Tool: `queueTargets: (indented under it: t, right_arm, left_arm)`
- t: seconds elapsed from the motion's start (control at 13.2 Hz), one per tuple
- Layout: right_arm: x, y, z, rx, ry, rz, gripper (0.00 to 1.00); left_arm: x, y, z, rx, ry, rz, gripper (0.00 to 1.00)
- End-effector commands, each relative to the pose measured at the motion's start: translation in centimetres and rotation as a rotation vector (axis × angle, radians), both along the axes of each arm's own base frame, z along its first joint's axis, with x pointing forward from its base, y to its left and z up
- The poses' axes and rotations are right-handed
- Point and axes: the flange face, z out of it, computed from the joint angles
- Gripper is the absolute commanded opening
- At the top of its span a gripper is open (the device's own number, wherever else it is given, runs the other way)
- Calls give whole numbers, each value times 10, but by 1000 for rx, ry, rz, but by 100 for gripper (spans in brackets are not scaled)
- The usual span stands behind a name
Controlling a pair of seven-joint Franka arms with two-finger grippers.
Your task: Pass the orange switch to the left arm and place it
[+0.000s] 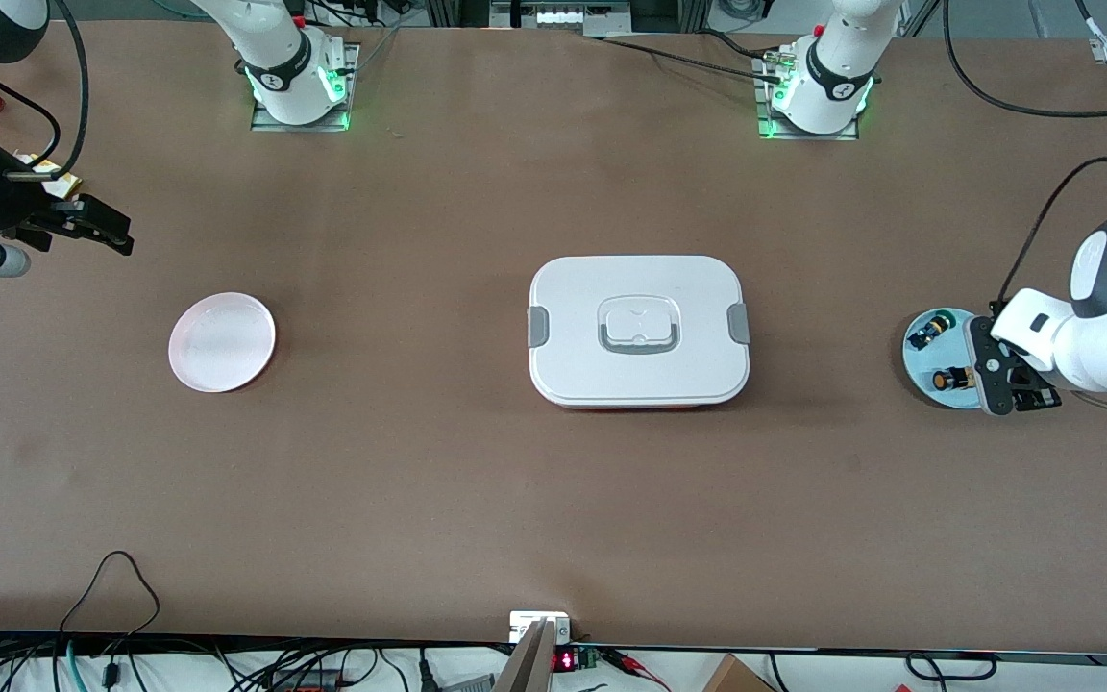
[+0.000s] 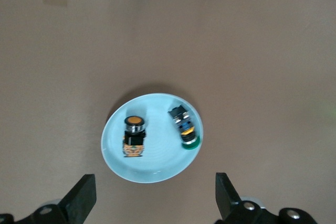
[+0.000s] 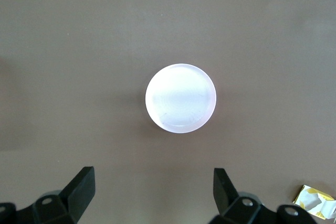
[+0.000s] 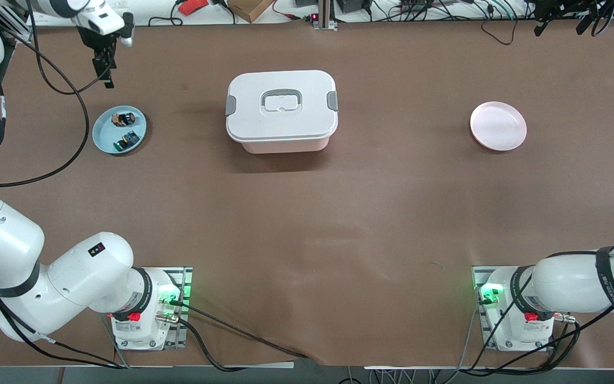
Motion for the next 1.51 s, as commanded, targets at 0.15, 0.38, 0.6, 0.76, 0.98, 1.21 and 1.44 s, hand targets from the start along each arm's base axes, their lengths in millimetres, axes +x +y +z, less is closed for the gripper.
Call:
queueTargets:
  t: [0.15, 0.38, 0.6, 0.76, 0.98, 1.21, 1.44]
  right_arm:
    - [-2, -2, 12, 19, -14, 21, 100]
    - [-2, -1, 15, 19, -18, 79, 100]
    - [-2, 1, 17, 19, -15, 71, 100]
    - [-3, 0, 17, 19, -15, 73, 100]
    - [-3, 0, 17, 19, -15, 71, 100]
    - [-3, 0, 17, 19, -15, 73, 100]
    - [-2, 1, 18, 19, -16, 74, 100]
  left_arm:
    - [-16, -59, 82, 77, 21, 313, 100]
    - [-24, -83, 123, 84, -2, 522, 100]
    - [-41, -111, 161, 102, -44, 710, 100]
    - [-47, -126, 168, 165, -110, 891, 100]
    - [-61, -128, 176, 189, -165, 1190, 100]
    - [-80, -131, 183, 141, -251, 1310, 100]
    - [-89, -139, 188, -2, -334, 1334, 100]
